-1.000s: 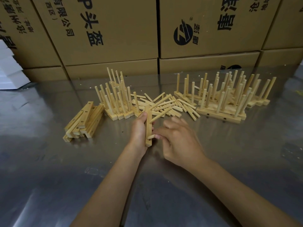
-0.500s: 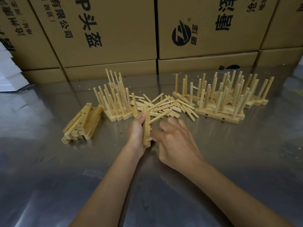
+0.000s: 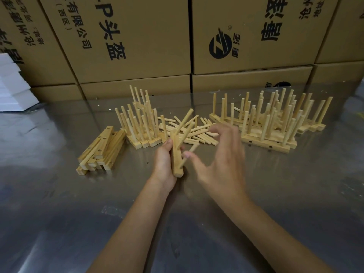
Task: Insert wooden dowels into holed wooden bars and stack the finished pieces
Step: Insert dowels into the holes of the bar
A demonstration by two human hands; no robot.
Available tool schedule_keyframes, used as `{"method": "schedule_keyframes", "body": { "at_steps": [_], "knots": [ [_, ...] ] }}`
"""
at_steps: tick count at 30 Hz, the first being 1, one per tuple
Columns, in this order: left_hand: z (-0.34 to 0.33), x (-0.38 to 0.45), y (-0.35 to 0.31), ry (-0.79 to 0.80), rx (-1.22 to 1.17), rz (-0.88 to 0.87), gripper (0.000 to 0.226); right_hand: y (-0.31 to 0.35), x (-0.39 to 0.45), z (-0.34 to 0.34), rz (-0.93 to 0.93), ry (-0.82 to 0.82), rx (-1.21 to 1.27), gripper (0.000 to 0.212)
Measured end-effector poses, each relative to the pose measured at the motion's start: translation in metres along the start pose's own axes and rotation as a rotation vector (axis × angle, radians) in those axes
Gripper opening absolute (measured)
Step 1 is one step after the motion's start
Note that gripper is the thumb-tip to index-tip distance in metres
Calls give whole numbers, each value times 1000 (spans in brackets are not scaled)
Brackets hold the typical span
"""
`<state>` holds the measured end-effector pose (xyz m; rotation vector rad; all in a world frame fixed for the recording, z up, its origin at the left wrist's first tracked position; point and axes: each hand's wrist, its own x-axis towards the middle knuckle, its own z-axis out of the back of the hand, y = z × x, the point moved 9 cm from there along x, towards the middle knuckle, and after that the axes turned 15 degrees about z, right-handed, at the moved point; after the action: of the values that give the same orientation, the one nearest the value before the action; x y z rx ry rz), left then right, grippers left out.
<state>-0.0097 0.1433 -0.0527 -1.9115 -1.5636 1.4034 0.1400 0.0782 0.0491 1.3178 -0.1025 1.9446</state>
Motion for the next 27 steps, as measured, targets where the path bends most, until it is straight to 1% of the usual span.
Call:
{"method": "schedule_keyframes", "body": {
  "at_steps": [1,2,5,7,9,11,12,14,17,19,23,24,25,27],
  "knots": [
    [2,1,-1,-4,-27,12,28,-7,-2,2,-45,-6,3,48],
    [4,0,-2,-3,-48,14,29,-14,-5,-4,-81,48,8,44],
    [5,-2,-1,-6,-72,24,33,-24,-23,-40,-171,316,152,49],
    [1,-4,6,1,-66,65,34,-19,-31,-59,-166,409,266,50],
    [-4,-6,9,36,-67,77,32,-20,-35,-68,-190,419,371,46],
    [-7,-10,1,69,-94,20,30,-27,-34,-65,-205,394,343,36],
    [-5,-11,-5,55,-86,-15,31,-31,-32,-61,-199,379,298,31],
    [3,-12,-16,-43,45,-74,33,-39,-31,-54,-198,374,232,33],
    [22,-14,-34,-273,365,-147,25,-48,-32,-52,-215,411,200,38],
    [38,-16,-45,-385,424,-179,25,-49,-33,-53,-196,446,155,39],
    [52,-17,-53,-427,420,-134,29,-47,-31,-56,-146,464,89,39],
    [53,-17,-54,-432,432,-130,28,-47,-31,-57,-134,470,85,36],
    [55,-18,-56,-444,448,-133,28,-47,-31,-58,-119,473,87,28],
    [60,-21,-61,-484,476,-170,25,-50,-31,-58,-106,479,69,6]
  ]
}}
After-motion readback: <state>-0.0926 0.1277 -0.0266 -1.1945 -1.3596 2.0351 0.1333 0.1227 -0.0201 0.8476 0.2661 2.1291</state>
